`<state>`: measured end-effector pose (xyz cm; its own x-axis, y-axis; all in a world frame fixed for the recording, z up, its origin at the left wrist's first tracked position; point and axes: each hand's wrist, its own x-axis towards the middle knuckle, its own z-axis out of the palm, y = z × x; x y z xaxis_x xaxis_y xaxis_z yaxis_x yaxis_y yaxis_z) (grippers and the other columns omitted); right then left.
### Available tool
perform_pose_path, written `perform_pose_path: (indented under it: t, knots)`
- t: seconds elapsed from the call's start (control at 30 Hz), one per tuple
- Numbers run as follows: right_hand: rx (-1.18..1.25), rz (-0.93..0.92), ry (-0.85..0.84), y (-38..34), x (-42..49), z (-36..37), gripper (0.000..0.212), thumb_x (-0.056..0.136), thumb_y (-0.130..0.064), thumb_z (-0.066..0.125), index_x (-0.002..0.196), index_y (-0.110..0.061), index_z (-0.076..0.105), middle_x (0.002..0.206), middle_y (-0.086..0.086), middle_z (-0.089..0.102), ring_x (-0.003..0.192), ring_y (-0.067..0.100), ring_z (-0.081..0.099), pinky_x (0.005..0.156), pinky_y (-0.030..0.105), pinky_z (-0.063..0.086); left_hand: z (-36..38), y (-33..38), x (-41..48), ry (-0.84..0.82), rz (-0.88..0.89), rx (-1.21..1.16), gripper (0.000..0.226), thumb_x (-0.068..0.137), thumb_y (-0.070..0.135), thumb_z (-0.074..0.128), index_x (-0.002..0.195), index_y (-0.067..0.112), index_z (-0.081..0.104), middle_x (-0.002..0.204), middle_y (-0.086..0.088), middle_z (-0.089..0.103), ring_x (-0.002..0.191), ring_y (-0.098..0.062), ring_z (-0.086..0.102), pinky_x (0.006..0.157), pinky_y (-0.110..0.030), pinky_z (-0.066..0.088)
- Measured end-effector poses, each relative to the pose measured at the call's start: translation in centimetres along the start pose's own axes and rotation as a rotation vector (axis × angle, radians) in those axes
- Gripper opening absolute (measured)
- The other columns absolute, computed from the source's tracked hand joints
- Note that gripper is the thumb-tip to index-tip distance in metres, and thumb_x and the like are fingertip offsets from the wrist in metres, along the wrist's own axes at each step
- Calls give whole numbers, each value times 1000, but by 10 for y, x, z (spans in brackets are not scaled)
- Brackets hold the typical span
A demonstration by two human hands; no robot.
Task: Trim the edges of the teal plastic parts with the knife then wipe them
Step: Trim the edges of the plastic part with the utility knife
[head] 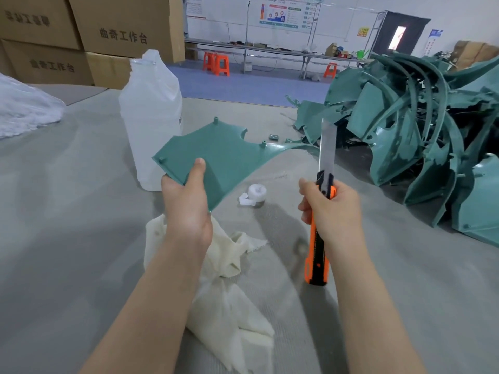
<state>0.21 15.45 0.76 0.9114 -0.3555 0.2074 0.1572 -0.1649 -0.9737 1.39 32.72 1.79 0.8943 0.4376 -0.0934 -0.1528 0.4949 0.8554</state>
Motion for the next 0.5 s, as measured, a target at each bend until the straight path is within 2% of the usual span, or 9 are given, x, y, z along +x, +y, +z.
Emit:
perform_pose_path:
  t: [0.1, 0.13, 0.2, 0.27, 0.33, 0.4, 0.5]
  knots:
    - [-95, -27, -31, 3, 2, -1, 12, 85, -9, 60, 80, -19, 55, 62, -4, 57, 44, 6, 52, 56, 28, 47, -1, 0, 0, 11, -65, -72, 11, 93, 21, 59, 105, 22, 59, 93, 11, 70, 74, -2, 69, 62, -22, 54]
    - [-108, -52, -50, 3, 1, 0, 16, 85, -8, 59, 86, -23, 54, 67, -4, 56, 47, 6, 52, 57, 28, 46, -1, 0, 0, 8, -89, -99, 6, 93, 20, 60, 99, 23, 59, 84, 13, 71, 67, 0, 68, 55, -19, 52]
    - [-109, -121, -107, 3, -2, 4, 15, 86, -18, 63, 92, -27, 53, 68, -7, 53, 51, 9, 51, 54, 23, 46, 0, 1, -2, 2, -130, -138, 4, 93, 19, 60, 94, 23, 60, 76, 13, 70, 61, 0, 68, 49, -17, 51]
    - [-83, -184, -152, 1, -9, 10, 17, 88, -41, 62, 86, -27, 52, 62, -8, 50, 49, 12, 49, 48, 20, 43, 1, 0, -4, -6, -163, -157, 3, 93, 18, 60, 93, 21, 61, 80, 9, 70, 62, -3, 67, 49, -17, 50]
    - [-19, -198, -179, 0, -14, 17, 32, 89, -55, 50, 73, -27, 49, 56, -8, 49, 45, 12, 45, 45, 23, 41, 2, -1, -5, -17, -200, -183, 3, 93, 17, 60, 95, 19, 62, 83, 5, 70, 62, -4, 67, 49, -17, 50]
    - [-9, -229, -194, -1, -17, 22, 42, 90, -56, 41, 65, -22, 44, 52, -8, 46, 43, 12, 43, 43, 27, 40, 3, -2, -5, -18, -257, -226, 4, 92, 14, 61, 96, 15, 61, 86, 1, 69, 64, -7, 66, 48, -17, 49]
    - [-79, -304, -160, 1, -16, 23, 44, 93, -51, 40, 64, -17, 41, 50, -7, 42, 41, 11, 42, 45, 34, 41, 5, -4, -7, -48, -363, -288, 11, 90, 10, 62, 101, 9, 62, 92, -6, 68, 72, -15, 64, 47, -17, 50]
